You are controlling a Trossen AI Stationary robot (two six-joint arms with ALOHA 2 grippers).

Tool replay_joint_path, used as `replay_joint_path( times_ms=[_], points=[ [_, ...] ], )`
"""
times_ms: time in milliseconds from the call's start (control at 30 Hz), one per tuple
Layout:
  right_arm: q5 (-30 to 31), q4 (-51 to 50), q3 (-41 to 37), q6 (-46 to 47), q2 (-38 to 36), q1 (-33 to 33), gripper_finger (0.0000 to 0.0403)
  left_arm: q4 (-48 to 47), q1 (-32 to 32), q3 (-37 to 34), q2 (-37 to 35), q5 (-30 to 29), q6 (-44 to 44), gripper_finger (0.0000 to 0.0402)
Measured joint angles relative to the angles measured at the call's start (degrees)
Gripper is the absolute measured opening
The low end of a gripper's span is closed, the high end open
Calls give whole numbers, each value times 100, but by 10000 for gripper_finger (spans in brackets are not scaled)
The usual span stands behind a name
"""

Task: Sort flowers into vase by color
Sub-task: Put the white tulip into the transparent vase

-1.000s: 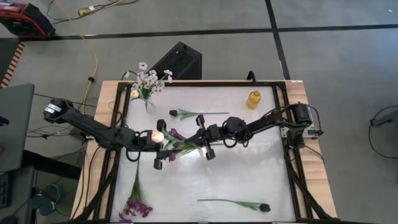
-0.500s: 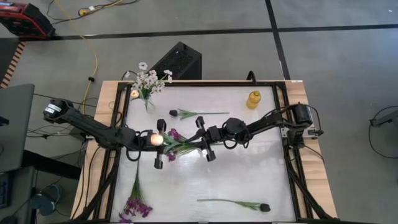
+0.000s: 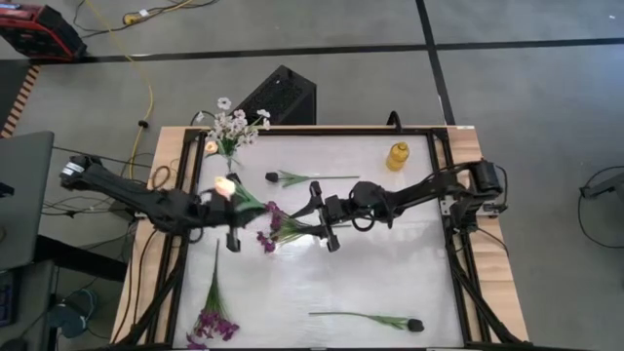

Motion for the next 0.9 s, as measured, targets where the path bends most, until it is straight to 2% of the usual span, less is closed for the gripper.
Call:
replay_joint_path(
  times_ms=[167, 400, 567, 900],
  points=[
    [0, -780, 0, -82, -196, -4, 234, -713, 2, 0, -850, -123, -256, 0],
    [0, -1384, 0, -190, -207, 0, 231, -1828, 0, 453, -1668, -411, -241, 0],
    [11, -1445, -2, -108, -207, 0, 230, -2380, 2, 942, -1765, -552, -82, 0],
    [161, -1453, -2, -100, -207, -37, 230, -3394, 2, 2148, -1710, -1812, 777, 0]
  ],
)
